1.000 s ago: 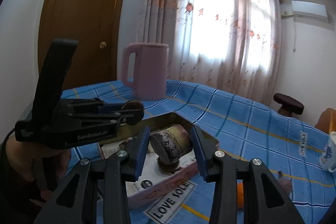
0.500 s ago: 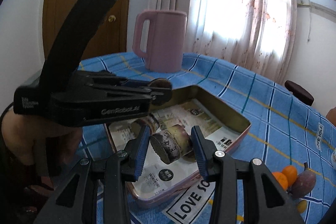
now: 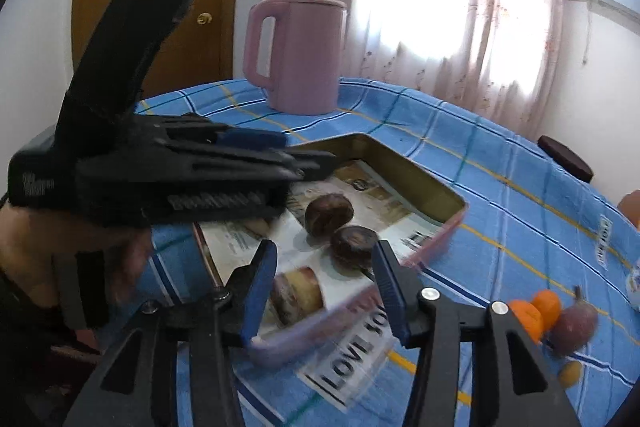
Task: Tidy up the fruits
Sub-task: 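Lower both items into the tin and open both grippers, then grasp the small yellow-green fruit with the right gripper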
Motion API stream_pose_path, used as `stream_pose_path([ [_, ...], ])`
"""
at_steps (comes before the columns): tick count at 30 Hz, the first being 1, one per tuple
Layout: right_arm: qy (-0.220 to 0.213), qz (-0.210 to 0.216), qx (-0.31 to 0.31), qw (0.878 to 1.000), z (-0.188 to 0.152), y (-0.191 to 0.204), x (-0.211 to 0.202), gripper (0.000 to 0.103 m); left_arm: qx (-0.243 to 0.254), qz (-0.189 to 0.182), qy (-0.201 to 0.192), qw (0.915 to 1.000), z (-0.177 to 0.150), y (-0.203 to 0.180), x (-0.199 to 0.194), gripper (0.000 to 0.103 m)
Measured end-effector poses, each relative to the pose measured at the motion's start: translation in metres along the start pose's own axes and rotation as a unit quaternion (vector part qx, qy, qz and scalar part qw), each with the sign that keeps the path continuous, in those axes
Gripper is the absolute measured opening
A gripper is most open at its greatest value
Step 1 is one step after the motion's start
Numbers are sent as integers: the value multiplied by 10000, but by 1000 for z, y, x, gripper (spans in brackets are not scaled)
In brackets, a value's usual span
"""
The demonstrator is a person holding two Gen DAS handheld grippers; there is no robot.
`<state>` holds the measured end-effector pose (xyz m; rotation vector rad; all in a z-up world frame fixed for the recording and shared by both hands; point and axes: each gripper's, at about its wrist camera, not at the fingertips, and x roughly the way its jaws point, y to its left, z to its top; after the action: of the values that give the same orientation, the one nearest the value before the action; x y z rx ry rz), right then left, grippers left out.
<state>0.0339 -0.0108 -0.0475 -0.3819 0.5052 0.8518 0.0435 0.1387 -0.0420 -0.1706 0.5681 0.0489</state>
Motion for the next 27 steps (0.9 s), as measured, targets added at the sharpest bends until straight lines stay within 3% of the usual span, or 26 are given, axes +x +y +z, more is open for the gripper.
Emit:
stream_pose_path([
  [3,-142,-254,128,9995,-14,-17,-27,52,-48,65,-152,9999,-1,1,-10,73],
  [7,-218,-714,482,9960,-40,-51,-63,58,-18,-54,-247,9997,-5,-10,-19,75],
  [13,44,-1222,974,9877,-81,-94,-90,58,243,-321,-342,9986,-8,-48,-25,83],
  [21,405,-1077,1129,9869,-85,-111,-76,58,765,-546,-105,9955,-14,-103,-11,86],
  [27,710,-718,1208,9875,-93,-112,-68,58,1006,-663,-8,9927,-18,-128,-5,86],
])
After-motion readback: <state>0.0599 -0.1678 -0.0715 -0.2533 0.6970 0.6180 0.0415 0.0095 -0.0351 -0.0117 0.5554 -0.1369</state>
